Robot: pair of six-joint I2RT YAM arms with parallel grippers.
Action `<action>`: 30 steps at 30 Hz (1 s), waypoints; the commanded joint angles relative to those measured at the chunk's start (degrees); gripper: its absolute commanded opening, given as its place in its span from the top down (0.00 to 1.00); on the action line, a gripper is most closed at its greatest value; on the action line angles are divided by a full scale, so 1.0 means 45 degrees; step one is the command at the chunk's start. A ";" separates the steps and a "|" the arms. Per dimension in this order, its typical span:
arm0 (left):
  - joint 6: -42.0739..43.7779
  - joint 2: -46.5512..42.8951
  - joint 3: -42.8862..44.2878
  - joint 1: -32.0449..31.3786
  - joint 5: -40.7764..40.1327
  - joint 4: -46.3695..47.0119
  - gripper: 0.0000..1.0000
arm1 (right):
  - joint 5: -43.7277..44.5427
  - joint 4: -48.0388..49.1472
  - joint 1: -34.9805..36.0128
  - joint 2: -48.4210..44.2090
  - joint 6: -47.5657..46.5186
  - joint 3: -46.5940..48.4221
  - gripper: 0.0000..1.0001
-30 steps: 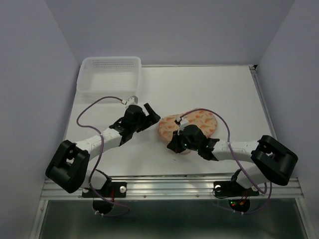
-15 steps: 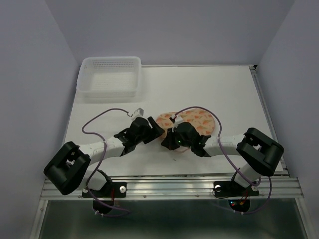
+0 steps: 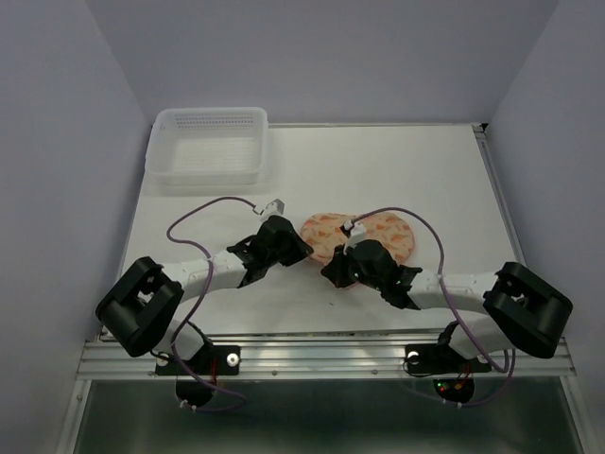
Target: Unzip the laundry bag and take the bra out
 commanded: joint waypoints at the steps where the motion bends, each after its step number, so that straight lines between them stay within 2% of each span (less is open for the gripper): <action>1: 0.1212 -0.0492 0.0469 0.0856 -0.1021 -0.0579 1.00 | 0.0929 -0.0940 0.0102 -0.1320 -0.0517 -0.0856 0.99; 6: 0.2424 0.0209 0.1249 0.1893 -0.0904 -0.1243 1.00 | 0.1067 -0.1956 0.0102 -0.2591 -0.1044 -0.1267 0.99; 12: 0.3753 0.1499 0.2948 0.2948 -0.0904 -0.1419 0.99 | 0.0326 -0.1861 0.0102 -0.1930 -0.1221 -0.0351 0.99; 16: 0.4222 0.1812 0.4062 0.3320 -0.1021 -0.1945 0.82 | -0.0337 -0.1333 0.0102 -0.1013 -0.0948 0.0411 0.99; 17: 0.4242 0.1677 0.4237 0.3301 -0.0866 -0.2043 0.64 | -0.0359 -0.1178 0.0102 -0.0605 -0.0870 0.0741 0.99; 18: 0.4146 0.1521 0.4200 0.3301 -0.0729 -0.2025 0.52 | -0.0359 -0.1079 0.0102 -0.0407 -0.0831 0.0880 0.99; 19: 0.4029 0.1094 0.3852 0.3301 -0.0477 -0.1967 0.28 | -0.0359 -0.0982 0.0102 -0.0212 -0.0791 0.1036 0.99; 22: 0.3329 0.0022 0.2703 0.3301 -0.0163 -0.1869 0.03 | -0.0301 -0.0611 0.0102 0.0511 -0.0616 0.1544 0.99; 24: 0.2897 -0.0625 0.1919 0.3262 0.0052 -0.1616 0.02 | -0.0223 -0.0454 0.0102 0.0961 -0.0479 0.1759 0.99; 27: 0.1687 -0.2129 0.0142 0.2931 0.0151 -0.0894 0.05 | -0.0261 -0.0084 0.0102 0.1449 -0.0323 0.2130 0.99; 30: 0.0456 -0.3224 -0.1207 0.2034 -0.0083 -0.0307 0.08 | -0.0495 0.0249 0.0102 0.2054 -0.0206 0.2443 0.99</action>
